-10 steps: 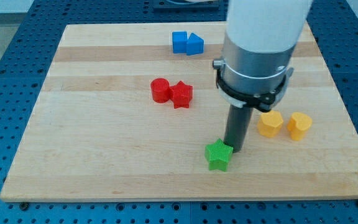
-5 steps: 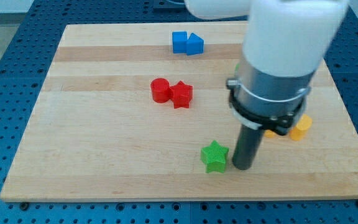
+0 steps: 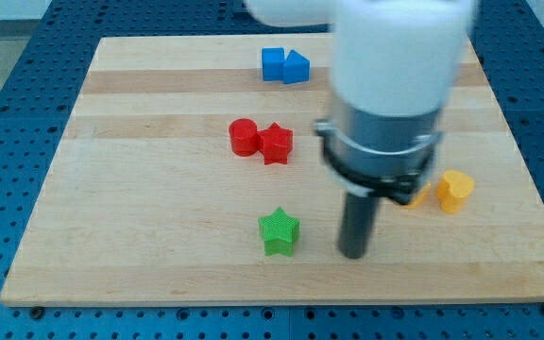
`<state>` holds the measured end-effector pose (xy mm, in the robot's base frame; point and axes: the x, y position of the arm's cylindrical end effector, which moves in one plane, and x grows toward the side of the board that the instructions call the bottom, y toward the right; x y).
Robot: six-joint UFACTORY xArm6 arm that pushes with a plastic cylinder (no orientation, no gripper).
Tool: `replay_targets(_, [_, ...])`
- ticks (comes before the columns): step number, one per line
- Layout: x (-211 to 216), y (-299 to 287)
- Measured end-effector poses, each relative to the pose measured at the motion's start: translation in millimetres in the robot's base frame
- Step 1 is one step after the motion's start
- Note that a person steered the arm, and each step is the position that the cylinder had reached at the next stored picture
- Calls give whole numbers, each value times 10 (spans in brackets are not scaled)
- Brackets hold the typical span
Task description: Place the green star at bottom center of the board
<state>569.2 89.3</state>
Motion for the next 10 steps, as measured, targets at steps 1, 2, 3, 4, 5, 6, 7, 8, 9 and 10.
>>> replay_targets(1, [-551,-84])
replay_targets(2, [-672,-382])
replay_targets(3, [-672,-566])
replay_targets(4, [-650,-733])
replay_targets(5, [-540,-874])
replay_targets(6, [-537,-874])
replay_targets(7, [-491,-874])
replay_targets(8, [-451,-874])
replay_targets(9, [-400,-874])
replay_targets(10, [-356,-874])
